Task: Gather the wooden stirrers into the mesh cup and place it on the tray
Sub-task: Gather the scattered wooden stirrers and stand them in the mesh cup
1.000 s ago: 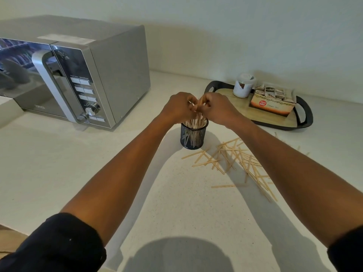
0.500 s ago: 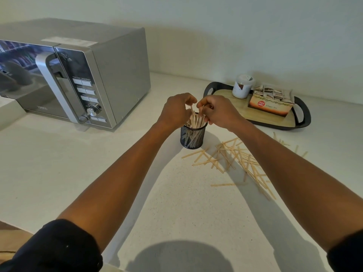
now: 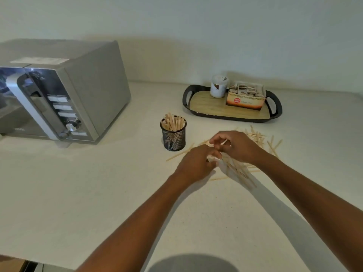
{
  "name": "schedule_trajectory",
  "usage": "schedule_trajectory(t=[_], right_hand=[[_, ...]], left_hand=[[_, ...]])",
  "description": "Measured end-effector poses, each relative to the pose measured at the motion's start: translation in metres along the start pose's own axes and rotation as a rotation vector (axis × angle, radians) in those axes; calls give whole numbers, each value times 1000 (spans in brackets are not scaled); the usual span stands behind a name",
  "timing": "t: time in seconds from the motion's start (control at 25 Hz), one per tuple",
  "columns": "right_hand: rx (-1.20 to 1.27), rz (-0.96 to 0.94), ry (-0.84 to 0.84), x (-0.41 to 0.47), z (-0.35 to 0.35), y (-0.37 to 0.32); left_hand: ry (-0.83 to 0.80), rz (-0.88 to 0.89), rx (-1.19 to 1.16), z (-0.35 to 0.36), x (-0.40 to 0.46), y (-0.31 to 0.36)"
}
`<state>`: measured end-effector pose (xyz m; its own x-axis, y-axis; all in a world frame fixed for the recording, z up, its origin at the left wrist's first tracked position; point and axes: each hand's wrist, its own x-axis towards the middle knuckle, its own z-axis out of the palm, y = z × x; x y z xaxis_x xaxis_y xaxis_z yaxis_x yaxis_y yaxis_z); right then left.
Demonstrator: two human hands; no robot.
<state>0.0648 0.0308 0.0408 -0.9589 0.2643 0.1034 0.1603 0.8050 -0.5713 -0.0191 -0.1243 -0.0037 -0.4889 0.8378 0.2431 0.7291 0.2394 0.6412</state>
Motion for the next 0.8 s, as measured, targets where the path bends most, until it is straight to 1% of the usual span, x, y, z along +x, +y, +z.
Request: schedule_trajectory(t=[0.08,0.24,0.4,0.52,0.6,0.68,0.72,0.8], right_hand=[[-10,82,-9,-26,0,20],[-97,198,34,-78,0,52],[-206,261,160,-125,-15,80],[-258,342,265,-155,-37,106],[-339,470,252,-173,-51,123],[-399,594,169,-183,-55,135],[-392,626,150,-185,-53,138],[-369,625,203,-181,-45,138]], left_hand=[[-69,25,12,20,-3,7],[-100,80,23,50,-8,25],[-135,138,84,68,-7,34],[-128,145,99,76,-6,41],[-122,150,134,80,-1,44],[-132,125,139,84,4,47],[-133,106,142,85,7,48],[-108,74,174,89,13,52]])
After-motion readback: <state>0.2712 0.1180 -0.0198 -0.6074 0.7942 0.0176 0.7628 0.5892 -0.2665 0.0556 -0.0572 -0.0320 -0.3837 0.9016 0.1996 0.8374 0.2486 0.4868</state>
